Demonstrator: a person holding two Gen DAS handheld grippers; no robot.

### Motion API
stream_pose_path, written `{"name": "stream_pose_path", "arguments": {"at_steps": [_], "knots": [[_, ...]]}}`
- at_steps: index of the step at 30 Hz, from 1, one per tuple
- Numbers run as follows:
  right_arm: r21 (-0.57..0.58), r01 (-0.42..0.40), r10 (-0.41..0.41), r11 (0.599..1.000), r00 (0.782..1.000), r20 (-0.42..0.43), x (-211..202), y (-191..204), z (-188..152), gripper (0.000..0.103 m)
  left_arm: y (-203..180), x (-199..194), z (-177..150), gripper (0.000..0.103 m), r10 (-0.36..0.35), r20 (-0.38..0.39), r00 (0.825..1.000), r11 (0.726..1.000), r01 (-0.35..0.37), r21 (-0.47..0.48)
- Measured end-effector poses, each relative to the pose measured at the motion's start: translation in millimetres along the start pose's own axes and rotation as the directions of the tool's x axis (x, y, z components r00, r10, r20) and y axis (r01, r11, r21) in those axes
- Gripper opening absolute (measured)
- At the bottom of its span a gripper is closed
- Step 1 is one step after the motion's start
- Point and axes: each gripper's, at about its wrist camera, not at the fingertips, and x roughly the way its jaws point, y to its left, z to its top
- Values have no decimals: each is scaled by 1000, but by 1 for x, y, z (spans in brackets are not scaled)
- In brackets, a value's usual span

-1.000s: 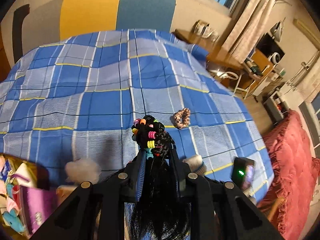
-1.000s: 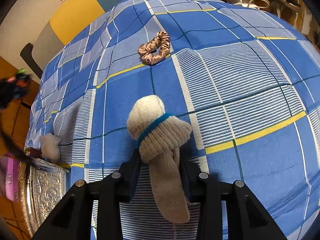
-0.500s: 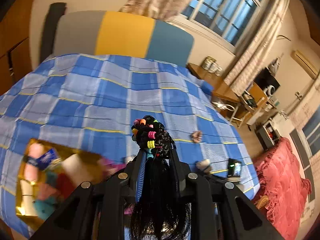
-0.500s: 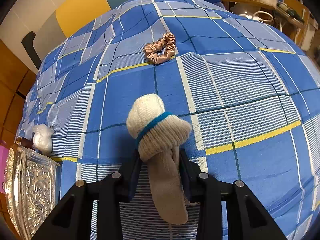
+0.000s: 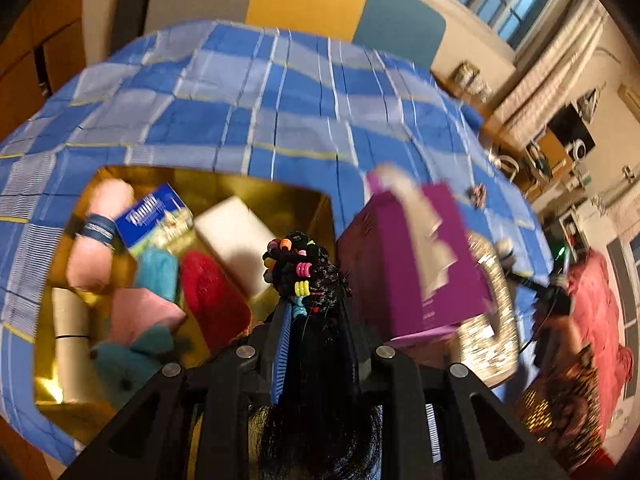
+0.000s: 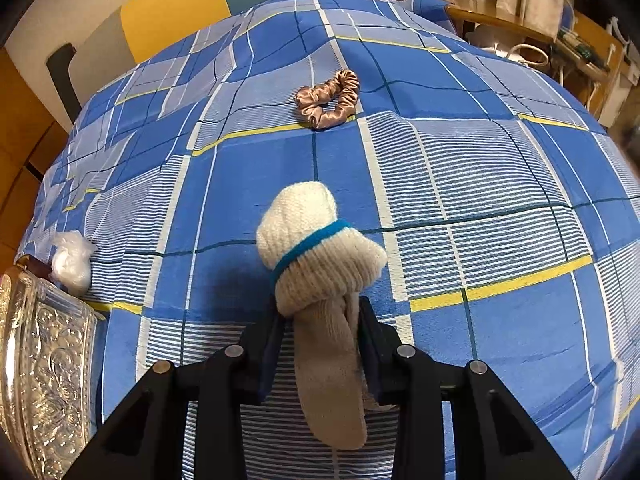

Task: Organize soft objects
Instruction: 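Carry the black hair tie into the gold tray and open the left gripper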

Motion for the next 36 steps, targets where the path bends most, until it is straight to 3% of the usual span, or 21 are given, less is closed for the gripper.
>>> {"name": "stream_pose_path", "arguments": {"at_steps": [5,7,8,10,16,21,27,36], "knots": [[1,-2,2,1000,1000,3,1,-1,0,36,8,28,-5,24,-32,-2,999,999,32,14],[-5,2,-2,1000,1000,4,1,0,-1,36,9,35,-5,31,-66,3,998,998,66,22],[-13,7,-7,1000,1000,5,1,1,-1,36,10,38,-4,37,-69,5,998,997,69,16],[-25,15,-15,1000,1000,7,2,2,-1,36,14,40,-2,40,-50,13,999,999,50,-4],[-45,32,-31,998,999,20,2,5,-1,35,30,13,-11,40,-39,103,994,996,47,-71],[-33,5,-3,999,997,77,-9,5,0,29,39,-9,-33,40,16,163,986,994,2,-110],[-20,-31,34,999,979,200,-50,15,-10,29,45,-24,-65,40,18,197,980,992,7,-124],[-90,-21,47,996,955,292,-123,53,-38,29,42,-32,-88,40,12,214,977,996,7,-86]]}}
